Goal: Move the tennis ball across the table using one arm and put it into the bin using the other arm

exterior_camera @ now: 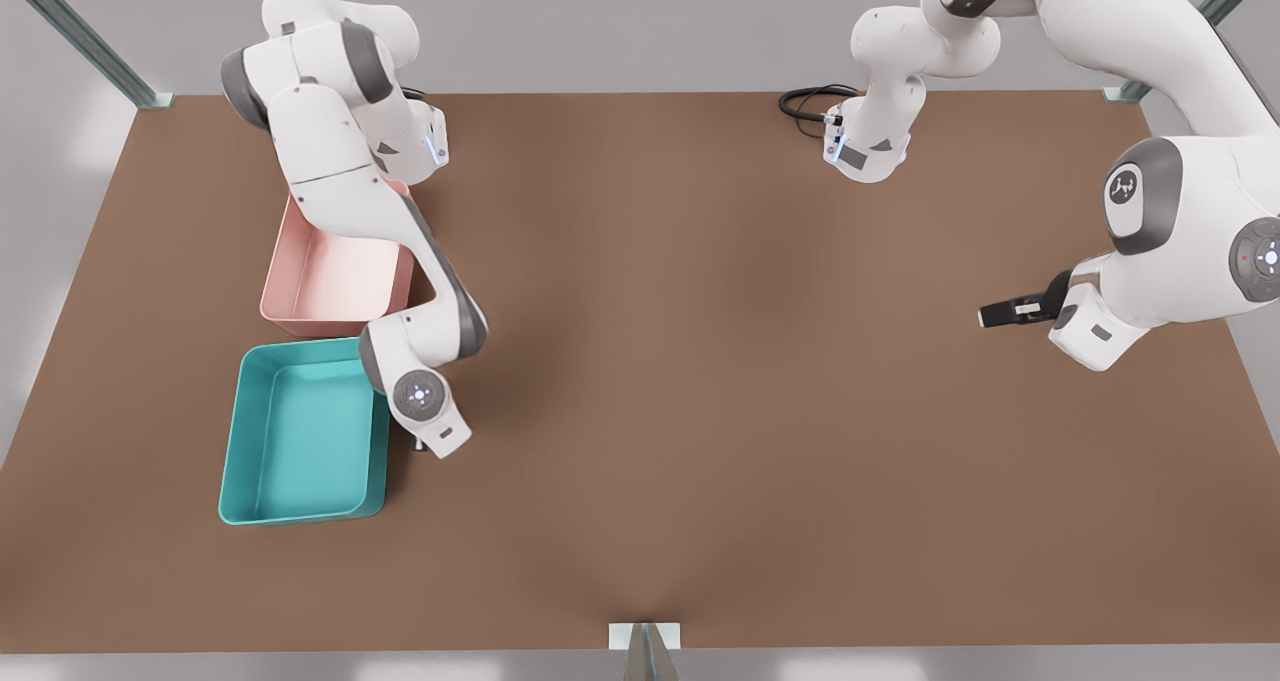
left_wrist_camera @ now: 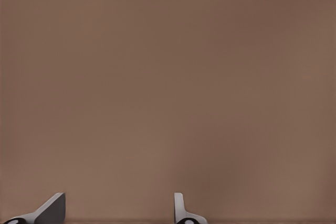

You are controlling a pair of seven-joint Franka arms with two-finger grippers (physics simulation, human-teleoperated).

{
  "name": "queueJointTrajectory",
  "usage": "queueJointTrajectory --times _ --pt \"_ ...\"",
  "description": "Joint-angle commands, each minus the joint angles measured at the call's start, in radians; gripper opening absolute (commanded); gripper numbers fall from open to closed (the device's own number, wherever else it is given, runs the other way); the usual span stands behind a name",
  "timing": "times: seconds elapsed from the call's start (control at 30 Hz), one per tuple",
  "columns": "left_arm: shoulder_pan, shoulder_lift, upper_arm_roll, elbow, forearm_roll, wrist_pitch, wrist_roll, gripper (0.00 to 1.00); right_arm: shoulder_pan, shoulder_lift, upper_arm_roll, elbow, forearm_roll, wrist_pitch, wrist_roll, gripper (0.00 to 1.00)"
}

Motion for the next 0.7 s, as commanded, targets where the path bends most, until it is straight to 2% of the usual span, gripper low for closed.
queueJointTrajectory --times 0.0,0.2,0.37,0.43,0.6,0.63,0.67 --pt "-0.002 -0.003 -0.001 0.002 0.0 -0.036 -0.007 1.0 -0.003 -0.033 0.0 0.007 0.05 -0.081 0.004 0.63" --pt "0.003 0.001 0.001 0.002 0.0 -0.031 -0.002 1.0 -0.11 -0.187 -0.001 0.04 0.09 -0.297 -0.068 0.63" --pt "0.003 0.009 0.001 0.002 0.0 -0.033 -0.002 1.0 -0.239 -0.135 -0.009 0.052 0.027 -0.274 -0.194 0.64" --pt "0.003 0.009 -0.001 0.002 0.0 -0.033 -0.002 1.0 -0.259 -0.103 -0.009 0.053 0.033 -0.265 -0.192 1.0" --pt "0.003 0.01 0.001 0.002 0.0 -0.033 -0.002 1.0 -0.262 -0.079 -0.009 0.131 0.049 -0.272 -0.172 1.0" --pt "0.003 0.01 0.001 0.002 0.0 -0.033 -0.002 1.0 -0.262 -0.08 -0.012 0.179 0.108 -0.295 -0.154 1.0" --pt "0.003 0.01 0.001 0.002 0.0 -0.033 -0.002 1.0 -0.258 -0.08 -0.014 0.269 0.133 -0.404 -0.01 1.0"
